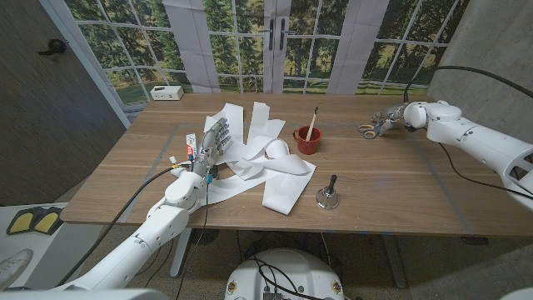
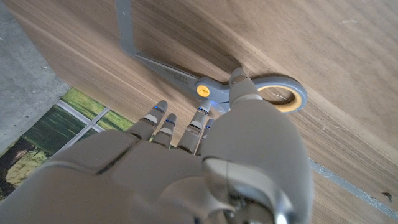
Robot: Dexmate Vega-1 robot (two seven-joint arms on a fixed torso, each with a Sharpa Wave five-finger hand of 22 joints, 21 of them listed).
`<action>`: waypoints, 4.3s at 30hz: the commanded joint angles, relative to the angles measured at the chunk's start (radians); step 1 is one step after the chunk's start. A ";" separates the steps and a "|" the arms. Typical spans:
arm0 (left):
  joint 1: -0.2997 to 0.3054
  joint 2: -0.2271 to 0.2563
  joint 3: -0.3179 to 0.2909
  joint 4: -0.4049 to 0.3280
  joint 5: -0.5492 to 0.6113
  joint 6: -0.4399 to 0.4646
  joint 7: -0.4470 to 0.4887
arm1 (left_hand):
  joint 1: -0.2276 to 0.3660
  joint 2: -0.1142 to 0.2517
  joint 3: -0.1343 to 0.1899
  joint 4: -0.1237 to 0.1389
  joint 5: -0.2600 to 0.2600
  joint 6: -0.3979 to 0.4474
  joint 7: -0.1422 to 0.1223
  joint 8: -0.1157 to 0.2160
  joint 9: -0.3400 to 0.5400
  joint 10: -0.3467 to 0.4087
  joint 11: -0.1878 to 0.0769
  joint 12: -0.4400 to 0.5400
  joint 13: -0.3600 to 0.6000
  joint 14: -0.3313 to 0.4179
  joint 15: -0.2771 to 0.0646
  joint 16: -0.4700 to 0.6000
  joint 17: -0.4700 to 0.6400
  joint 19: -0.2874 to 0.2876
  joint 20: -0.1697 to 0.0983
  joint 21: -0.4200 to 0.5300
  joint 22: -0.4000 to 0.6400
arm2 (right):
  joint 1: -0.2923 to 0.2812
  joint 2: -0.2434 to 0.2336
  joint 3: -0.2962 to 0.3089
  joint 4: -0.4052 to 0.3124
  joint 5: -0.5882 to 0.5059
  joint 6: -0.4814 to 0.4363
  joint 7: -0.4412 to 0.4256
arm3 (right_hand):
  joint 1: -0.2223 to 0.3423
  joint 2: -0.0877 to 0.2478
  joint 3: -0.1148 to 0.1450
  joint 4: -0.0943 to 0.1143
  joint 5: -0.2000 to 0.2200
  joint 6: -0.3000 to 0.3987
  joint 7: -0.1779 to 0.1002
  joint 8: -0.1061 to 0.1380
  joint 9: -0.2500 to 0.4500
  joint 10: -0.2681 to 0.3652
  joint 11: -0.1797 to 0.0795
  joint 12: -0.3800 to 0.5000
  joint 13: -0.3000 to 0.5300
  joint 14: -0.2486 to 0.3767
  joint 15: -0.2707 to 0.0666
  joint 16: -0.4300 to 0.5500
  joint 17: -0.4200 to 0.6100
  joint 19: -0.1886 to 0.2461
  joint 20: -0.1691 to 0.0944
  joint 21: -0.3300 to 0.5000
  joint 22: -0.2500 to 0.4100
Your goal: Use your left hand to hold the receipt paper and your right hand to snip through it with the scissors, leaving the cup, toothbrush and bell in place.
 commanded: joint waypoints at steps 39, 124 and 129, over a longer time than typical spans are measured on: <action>0.020 0.010 -0.011 -0.008 -0.007 -0.012 -0.002 | 0.000 0.013 -0.003 -0.001 0.003 0.004 0.004 0.001 0.002 0.012 -0.001 -0.002 0.001 0.008 -0.057 0.000 0.006 0.010 0.004 -0.005 0.003 | -0.071 0.007 0.023 -0.022 0.025 -0.018 -0.081 | 0.053 0.016 0.046 0.001 0.004 0.008 -0.007 0.005 0.007 0.092 -0.002 0.069 0.102 0.066 -0.175 0.026 0.020 0.024 -0.006 0.006 0.004; 0.034 -0.012 -0.008 -0.001 -0.002 -0.046 0.006 | -0.015 0.012 -0.011 0.003 0.003 0.018 0.010 0.003 0.002 0.026 -0.002 -0.001 0.002 0.026 -0.058 0.003 0.006 0.014 0.008 -0.007 0.003 | -0.224 -0.009 0.147 -0.108 0.240 0.023 -0.289 | 0.289 0.012 0.112 0.004 0.006 0.412 0.051 0.077 0.066 0.243 0.017 0.388 0.412 0.724 -0.204 0.374 0.593 0.344 -0.073 0.317 0.079; 0.034 -0.010 -0.009 -0.003 -0.003 -0.043 0.005 | -0.016 0.013 -0.011 0.003 0.003 0.019 0.012 0.003 0.002 0.027 -0.001 -0.002 0.002 0.027 -0.057 0.003 0.006 0.015 0.007 -0.007 0.003 | -0.258 -0.026 0.192 -0.170 0.276 0.028 -0.326 | 0.290 0.012 0.113 0.003 0.007 0.409 0.053 0.073 0.066 0.242 0.019 0.392 0.416 0.727 -0.204 0.372 0.597 0.341 -0.070 0.321 0.079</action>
